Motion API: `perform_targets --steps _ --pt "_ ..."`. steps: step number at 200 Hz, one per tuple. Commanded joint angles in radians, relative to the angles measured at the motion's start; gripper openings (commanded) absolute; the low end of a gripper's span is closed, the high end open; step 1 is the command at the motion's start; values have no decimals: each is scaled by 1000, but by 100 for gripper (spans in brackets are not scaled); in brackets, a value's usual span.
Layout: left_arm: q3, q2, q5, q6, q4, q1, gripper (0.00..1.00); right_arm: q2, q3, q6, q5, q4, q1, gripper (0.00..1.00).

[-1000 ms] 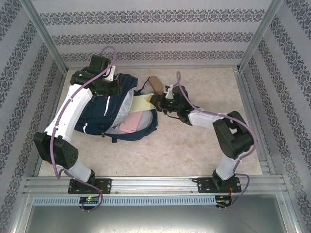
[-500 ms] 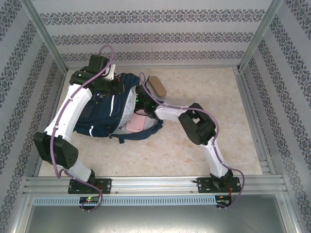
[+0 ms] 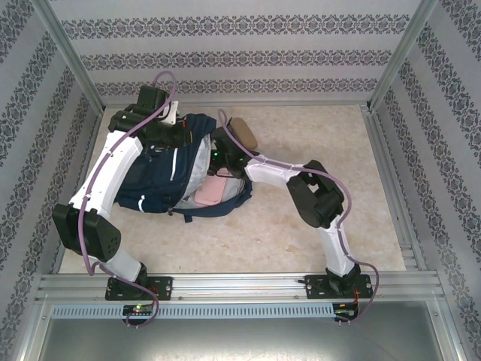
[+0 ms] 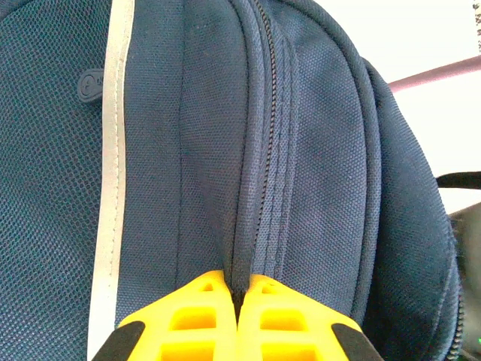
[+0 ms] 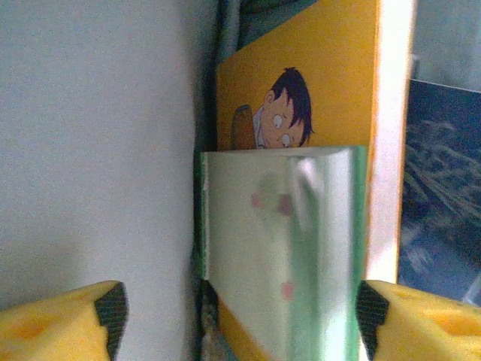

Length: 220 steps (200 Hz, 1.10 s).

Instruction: Pack the student bag

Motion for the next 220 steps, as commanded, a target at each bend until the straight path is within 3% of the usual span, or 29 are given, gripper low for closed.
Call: perform_targets --steps 1,20,29,76,102,146,156,173,185,197,220 --pt "-9 -25 32 1 96 21 0 -104 -69 -42 -18 -4 -26 89" --pt "-14 -24 28 6 96 28 0 -168 -153 -60 -30 -9 -42 91" --pt "-17 -27 25 11 93 32 0 -207 -191 -86 -27 -30 -49 98" --pt "-65 -52 -4 21 86 67 0 -377 -274 -375 50 -327 -102 98" --pt "-82 -63 -52 25 72 90 0 -458 -330 -473 92 -405 -172 98" --pt "-85 -63 -167 59 33 96 0 -399 -316 -626 46 -468 -318 98" --pt "-81 -58 -188 64 24 96 0 -355 -275 -654 21 -482 -342 89" --pt "-84 -57 -182 67 25 96 0 -269 -199 -689 -23 -497 -366 58" --pt "-88 -54 -160 65 32 97 0 -205 -138 -701 -32 -516 -368 44" --pt "-95 -52 -134 58 41 96 0 -139 -76 -707 -29 -535 -368 39" --pt "-99 -47 -111 50 50 97 0 -24 30 -706 -7 -580 -368 39"
